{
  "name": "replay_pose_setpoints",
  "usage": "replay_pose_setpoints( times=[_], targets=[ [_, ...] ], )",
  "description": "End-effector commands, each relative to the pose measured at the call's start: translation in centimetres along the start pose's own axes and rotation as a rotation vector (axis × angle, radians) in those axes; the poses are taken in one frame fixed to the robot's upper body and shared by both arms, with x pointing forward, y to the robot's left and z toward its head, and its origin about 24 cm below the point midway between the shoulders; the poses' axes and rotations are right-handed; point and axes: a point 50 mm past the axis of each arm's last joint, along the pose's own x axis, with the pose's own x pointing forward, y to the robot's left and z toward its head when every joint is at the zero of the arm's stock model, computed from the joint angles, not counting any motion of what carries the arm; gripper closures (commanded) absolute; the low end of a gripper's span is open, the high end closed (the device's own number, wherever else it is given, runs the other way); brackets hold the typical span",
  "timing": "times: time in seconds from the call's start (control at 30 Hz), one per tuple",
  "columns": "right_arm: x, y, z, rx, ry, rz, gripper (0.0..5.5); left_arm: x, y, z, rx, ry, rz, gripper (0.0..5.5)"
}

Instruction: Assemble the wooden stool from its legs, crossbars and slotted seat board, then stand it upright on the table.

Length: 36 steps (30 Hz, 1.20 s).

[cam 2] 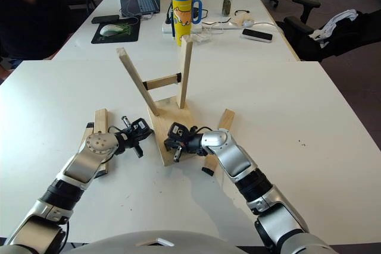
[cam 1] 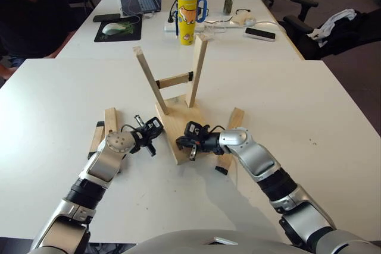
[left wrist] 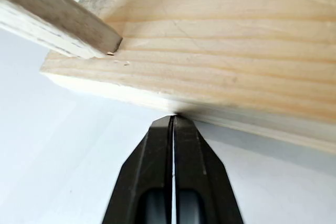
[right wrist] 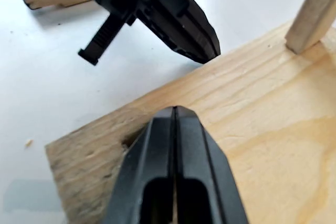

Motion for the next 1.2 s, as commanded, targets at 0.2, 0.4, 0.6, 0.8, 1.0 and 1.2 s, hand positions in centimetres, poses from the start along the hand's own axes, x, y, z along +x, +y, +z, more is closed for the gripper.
replay_pose_setpoints(
  times=[0.2,0.4,0.6,0.8,1.0,1.2],
  targets=[
    [-2.2,-0.7,4.9,0.063,-0.365,-0.156,5.50,1.0,1.1,-0.9,-0.017,0.018,0.075,5.49],
    [-5.0,-2.1,2.9,0.296,-0.485,-0.494,5.50,-2.3,4.8,0.7,-0.208,-0.214,0.387,5.23],
    [-9.1,-3.6,0.7,0.446,-0.435,-0.827,5.50,-8.5,6.4,0.7,-0.460,-0.391,0.703,4.27],
    [-10.8,-3.4,0.0,0.547,-0.486,-0.936,5.50,-12.6,6.6,-2.9,-0.496,-0.243,0.916,3.41],
    [-12.2,-1.9,-1.0,0.595,-0.519,-0.985,5.15,-12.2,5.8,-4.7,-0.448,-0.112,0.731,2.63],
    [-12.8,-1.2,-2.1,0.628,-0.509,-1.040,4.14,-12.1,6.4,-7.6,-0.400,0.031,0.566,2.42]
  ],
)
